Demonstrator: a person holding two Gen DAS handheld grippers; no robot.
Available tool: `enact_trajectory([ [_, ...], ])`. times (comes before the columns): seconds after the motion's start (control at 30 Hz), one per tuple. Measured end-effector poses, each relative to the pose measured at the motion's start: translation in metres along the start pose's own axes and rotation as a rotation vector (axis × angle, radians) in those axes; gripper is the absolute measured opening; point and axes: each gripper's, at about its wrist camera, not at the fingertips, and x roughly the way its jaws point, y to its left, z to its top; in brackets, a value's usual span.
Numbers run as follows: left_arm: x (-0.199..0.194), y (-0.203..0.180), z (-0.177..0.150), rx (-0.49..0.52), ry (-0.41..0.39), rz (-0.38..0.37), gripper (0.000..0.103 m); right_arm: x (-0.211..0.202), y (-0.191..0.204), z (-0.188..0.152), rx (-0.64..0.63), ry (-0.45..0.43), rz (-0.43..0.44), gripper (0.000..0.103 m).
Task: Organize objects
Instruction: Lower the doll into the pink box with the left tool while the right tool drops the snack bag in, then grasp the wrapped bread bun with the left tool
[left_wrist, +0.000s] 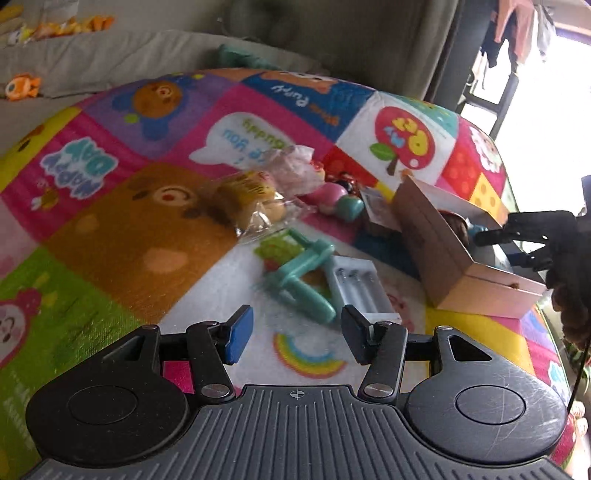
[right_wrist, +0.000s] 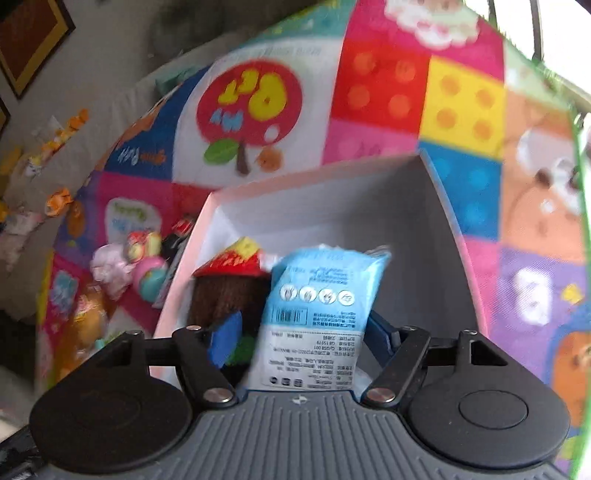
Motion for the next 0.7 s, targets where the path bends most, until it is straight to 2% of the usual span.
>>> enact_trajectory([
  [0.13, -0.003, 0.000, -0.003, 0.001, -0.011, -0.019, 0.058, -0.012, 0.024, -0.008, -0.177, -0.060, -0.145, 0.071],
  [0.2, -0.002, -0.001, -0.004, 0.003, -0.011, -0.029, 0.058, -0.014, 0.033, -0.008, -0.275, -0.063, -0.215, 0.058],
  [0.23, -0.001, -0.003, -0.004, 0.006, -0.010, -0.034, 0.058, -0.011, 0.038, -0.012, -0.311, -0.055, -0.252, 0.056],
  [0.27, -0.001, -0.005, -0.005, 0.009, -0.009, -0.037, 0.058, -0.009, 0.040, -0.014, -0.325, -0.036, -0.255, 0.055],
  [0.3, 0.000, -0.006, -0.006, 0.014, -0.008, -0.040, 0.058, -0.009, 0.038, -0.015, -0.307, -0.018, -0.205, 0.055],
  [0.33, 0.000, -0.008, -0.006, 0.019, -0.006, -0.042, 0.058, -0.009, 0.033, -0.014, -0.257, 0.004, -0.117, 0.056],
  [0.4, 0.001, -0.010, -0.008, 0.030, 0.001, -0.044, 0.058, -0.011, 0.025, -0.009, -0.197, -0.005, -0.055, 0.059],
  [0.53, 0.000, -0.011, -0.005, 0.058, -0.004, -0.022, 0.058, -0.012, 0.022, -0.012, -0.191, -0.039, -0.054, 0.058],
  [0.63, -0.002, -0.012, 0.009, 0.102, -0.059, -0.003, 0.058, -0.033, 0.029, -0.027, -0.247, -0.151, -0.084, 0.061],
  [0.7, 0.001, -0.010, 0.024, 0.114, -0.102, 0.044, 0.058, -0.051, 0.036, -0.041, -0.294, -0.234, -0.070, 0.081],
])
